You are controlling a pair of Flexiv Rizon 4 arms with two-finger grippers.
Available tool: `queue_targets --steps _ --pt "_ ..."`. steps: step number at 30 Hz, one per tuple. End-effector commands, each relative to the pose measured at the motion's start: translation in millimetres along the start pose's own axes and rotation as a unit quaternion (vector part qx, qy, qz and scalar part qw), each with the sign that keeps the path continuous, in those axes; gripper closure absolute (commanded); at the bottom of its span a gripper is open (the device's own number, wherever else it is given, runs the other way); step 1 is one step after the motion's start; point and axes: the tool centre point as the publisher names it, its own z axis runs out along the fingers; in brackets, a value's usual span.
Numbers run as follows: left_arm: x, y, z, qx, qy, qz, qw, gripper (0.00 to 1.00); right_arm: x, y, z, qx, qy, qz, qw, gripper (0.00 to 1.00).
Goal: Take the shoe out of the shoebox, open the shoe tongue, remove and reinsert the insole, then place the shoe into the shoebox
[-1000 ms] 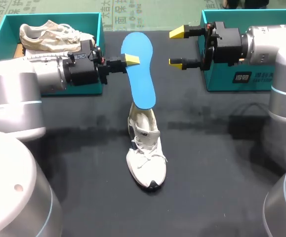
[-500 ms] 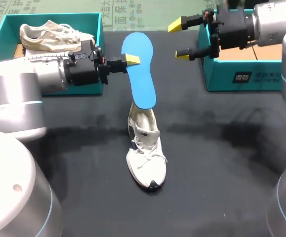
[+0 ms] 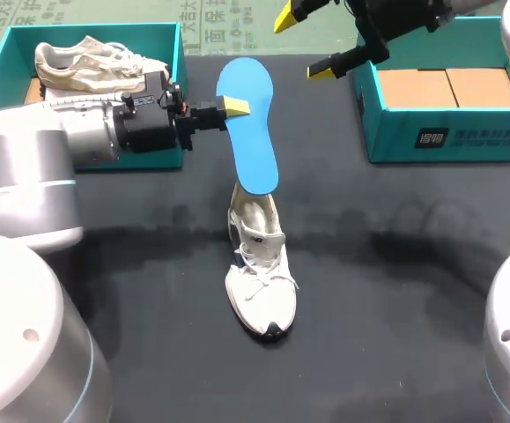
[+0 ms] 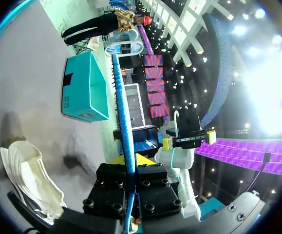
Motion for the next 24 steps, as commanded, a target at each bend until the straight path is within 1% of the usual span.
queue_targets --steps 1,5,8,12,17,24 --pt "0.0 0.3 0.2 0.000 -0.001 0.000 1.000 1.00 15.3 4.4 6.8 0.009 -0.265 -0.005 0.964 0.00" --pt "0.0 0.3 0.2 0.000 -0.001 0.000 1.000 1.00 22.0 -0.3 13.9 0.002 -0.315 -0.006 0.949 0.00" --pt "0.0 0.3 0.2 0.000 -0.001 0.000 1.000 1.00 26.7 -5.6 21.4 0.006 -0.350 -0.013 0.937 0.00" --pt "0.0 0.3 0.2 0.000 -0.001 0.000 1.000 1.00 28.6 -12.5 29.2 0.010 -0.378 -0.023 0.926 0.00" --pt "0.0 0.3 0.2 0.000 -0.001 0.000 1.000 1.00 29.0 -21.5 35.1 0.009 -0.390 -0.036 0.920 0.00" --pt "0.0 0.3 0.2 0.000 -0.001 0.000 1.000 1.00 18.5 -30.6 49.7 0.015 -0.402 -0.046 0.914 0.00"
